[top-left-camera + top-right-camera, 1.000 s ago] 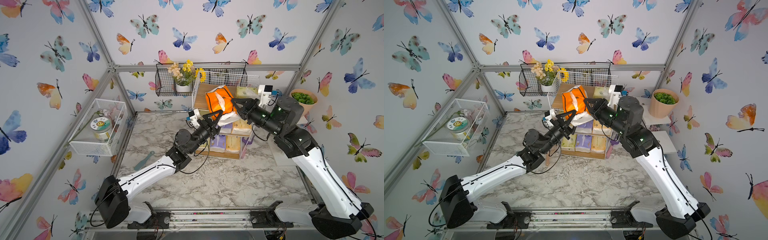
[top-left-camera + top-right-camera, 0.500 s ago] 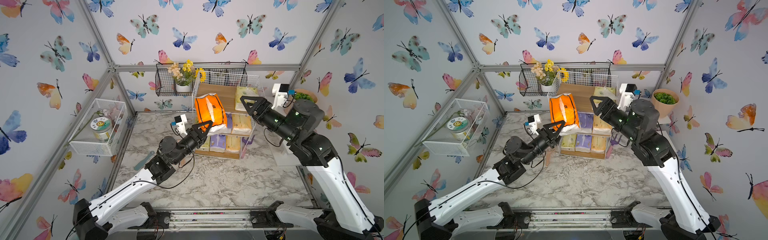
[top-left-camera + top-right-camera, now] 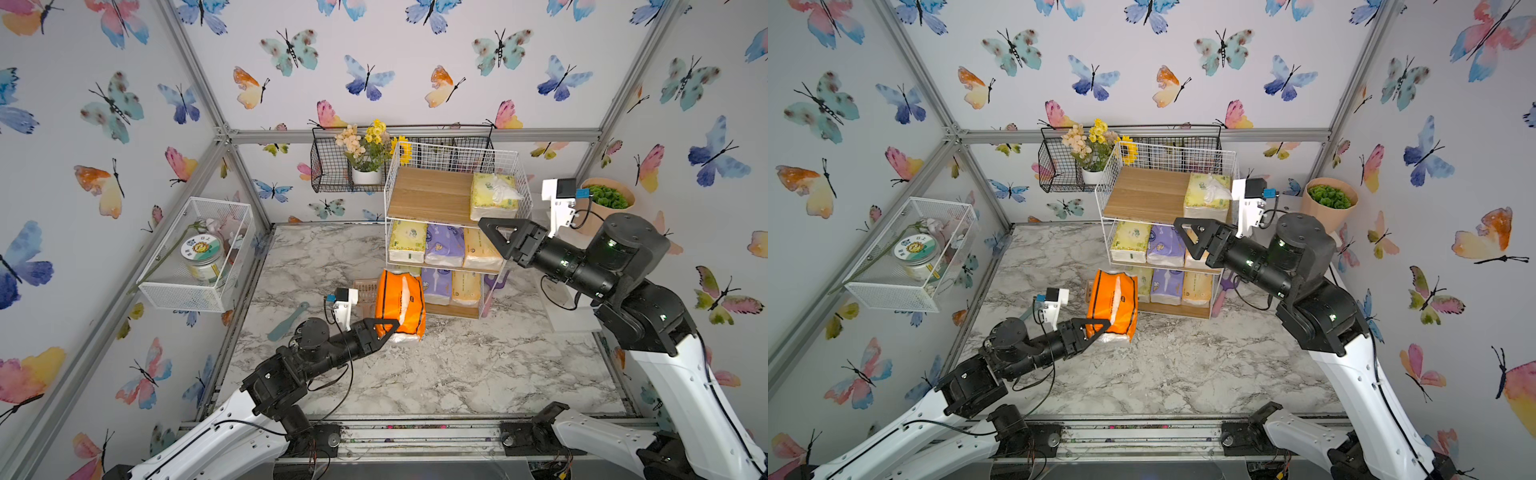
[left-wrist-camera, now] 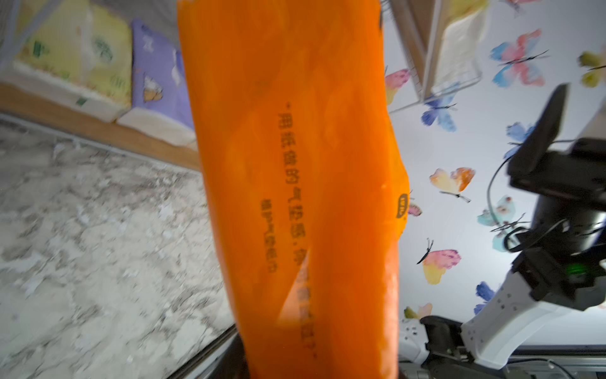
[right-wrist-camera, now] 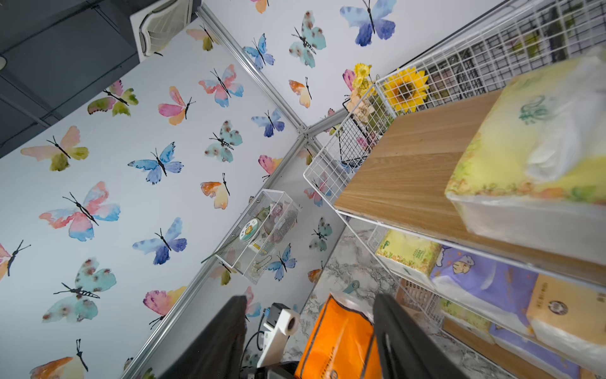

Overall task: Remove the tissue boxes from the shelf
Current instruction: Place the box of tissues at the center of the board.

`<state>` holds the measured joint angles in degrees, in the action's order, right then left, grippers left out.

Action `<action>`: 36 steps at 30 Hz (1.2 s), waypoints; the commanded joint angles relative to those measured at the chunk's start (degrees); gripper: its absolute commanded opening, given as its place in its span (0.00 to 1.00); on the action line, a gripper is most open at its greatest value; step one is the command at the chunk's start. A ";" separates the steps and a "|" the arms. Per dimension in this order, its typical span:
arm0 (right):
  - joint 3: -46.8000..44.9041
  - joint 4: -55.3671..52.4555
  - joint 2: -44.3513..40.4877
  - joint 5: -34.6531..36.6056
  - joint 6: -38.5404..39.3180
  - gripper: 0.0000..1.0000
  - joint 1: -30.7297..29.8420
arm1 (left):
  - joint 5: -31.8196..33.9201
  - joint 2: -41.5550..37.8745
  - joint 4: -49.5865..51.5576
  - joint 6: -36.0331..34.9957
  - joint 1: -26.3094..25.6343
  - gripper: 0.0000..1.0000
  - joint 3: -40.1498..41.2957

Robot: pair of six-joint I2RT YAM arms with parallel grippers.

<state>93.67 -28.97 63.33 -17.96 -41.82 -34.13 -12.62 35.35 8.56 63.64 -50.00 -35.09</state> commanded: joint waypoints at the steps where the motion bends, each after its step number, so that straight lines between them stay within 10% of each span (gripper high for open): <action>1: -0.71 -2.26 0.90 -4.39 0.89 0.65 -0.32 | -6.53 -4.04 3.48 1.10 -0.10 0.40 6.84; 19: -7.45 -2.29 -0.17 -4.97 -6.43 0.62 -0.32 | 5.14 -5.92 -11.63 8.87 -0.09 0.46 32.21; 29: -0.92 -6.47 0.51 -1.97 -5.01 0.61 -0.32 | 10.92 -0.93 -2.13 10.28 -0.06 0.98 29.90; 36: 5.42 -15.55 2.94 6.61 -2.28 0.60 -0.32 | 20.94 -6.60 13.11 7.92 -0.22 0.99 18.28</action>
<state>96.25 -38.94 65.39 -17.58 -45.93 -34.13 0.40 31.70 12.95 73.36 -50.00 -11.22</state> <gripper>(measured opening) 0.602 0.986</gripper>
